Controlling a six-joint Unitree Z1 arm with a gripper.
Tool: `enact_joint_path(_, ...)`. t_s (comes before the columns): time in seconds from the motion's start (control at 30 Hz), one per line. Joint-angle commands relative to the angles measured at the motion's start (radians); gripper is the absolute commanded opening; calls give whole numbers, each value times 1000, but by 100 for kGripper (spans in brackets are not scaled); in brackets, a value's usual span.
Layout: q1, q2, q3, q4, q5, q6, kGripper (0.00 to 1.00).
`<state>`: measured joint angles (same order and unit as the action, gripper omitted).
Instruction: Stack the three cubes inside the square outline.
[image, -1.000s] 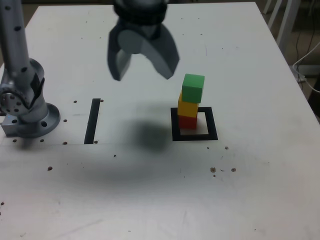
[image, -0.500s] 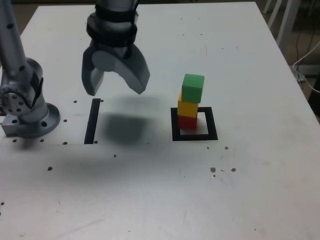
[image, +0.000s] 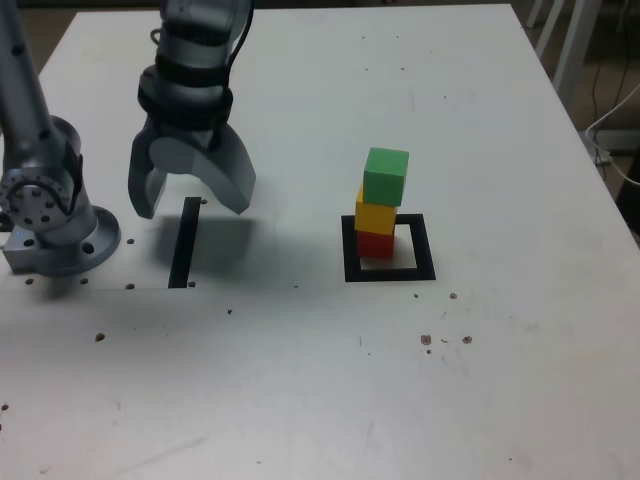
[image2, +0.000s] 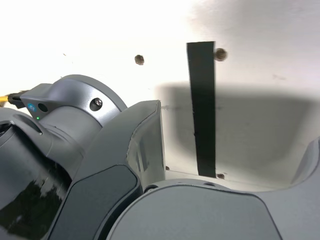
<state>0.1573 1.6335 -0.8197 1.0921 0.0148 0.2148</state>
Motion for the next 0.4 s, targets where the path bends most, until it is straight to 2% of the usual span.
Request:
enact_joint_path(0.0,4,-5,21,-18,-5,1,99)
enact_joint_path(0.37,8,-1,61,-58,-18,1,99)
